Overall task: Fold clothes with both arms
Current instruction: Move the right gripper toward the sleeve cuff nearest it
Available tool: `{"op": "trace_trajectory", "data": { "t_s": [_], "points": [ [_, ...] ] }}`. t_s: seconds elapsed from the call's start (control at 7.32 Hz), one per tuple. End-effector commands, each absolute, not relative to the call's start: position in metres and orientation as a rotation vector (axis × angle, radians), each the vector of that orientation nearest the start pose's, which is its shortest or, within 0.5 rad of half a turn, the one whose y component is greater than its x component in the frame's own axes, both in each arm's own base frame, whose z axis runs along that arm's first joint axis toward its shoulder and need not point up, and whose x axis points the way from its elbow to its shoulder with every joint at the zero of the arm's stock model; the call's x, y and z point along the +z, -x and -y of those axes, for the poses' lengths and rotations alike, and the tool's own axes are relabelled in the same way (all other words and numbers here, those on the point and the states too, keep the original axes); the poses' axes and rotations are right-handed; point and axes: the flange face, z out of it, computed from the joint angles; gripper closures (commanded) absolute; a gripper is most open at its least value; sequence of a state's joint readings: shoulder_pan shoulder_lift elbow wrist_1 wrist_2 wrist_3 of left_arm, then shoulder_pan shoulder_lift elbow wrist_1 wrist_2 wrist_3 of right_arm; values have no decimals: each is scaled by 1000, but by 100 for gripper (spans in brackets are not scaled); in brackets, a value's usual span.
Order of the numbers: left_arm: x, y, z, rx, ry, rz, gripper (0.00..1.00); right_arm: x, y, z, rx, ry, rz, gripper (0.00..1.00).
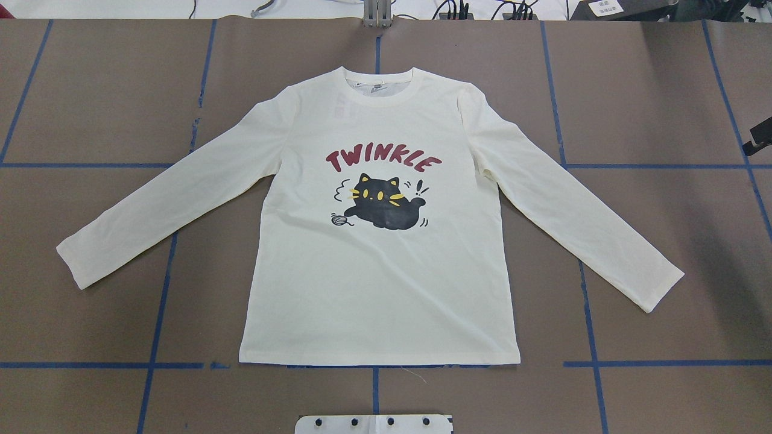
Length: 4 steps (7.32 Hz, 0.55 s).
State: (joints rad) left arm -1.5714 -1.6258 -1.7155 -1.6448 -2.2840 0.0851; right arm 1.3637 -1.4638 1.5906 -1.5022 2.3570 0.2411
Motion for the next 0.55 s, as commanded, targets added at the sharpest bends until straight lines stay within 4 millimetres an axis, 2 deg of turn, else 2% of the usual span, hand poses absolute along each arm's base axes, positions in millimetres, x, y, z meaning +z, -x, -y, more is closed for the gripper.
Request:
{"op": "trace_trajectory", "data": {
  "t_s": [0.0,0.14,0.41],
  "points": [
    [544,63,523,195,-304,-699,0,586,51,546,-45,-6,806,0],
    [548,53,524,205,-282,-694,0,589,50,545,-44,-1,805,0],
    [538,52,523,208,-298,-700,0,586,51,547,-56,-34,808,0]
  ]
}}
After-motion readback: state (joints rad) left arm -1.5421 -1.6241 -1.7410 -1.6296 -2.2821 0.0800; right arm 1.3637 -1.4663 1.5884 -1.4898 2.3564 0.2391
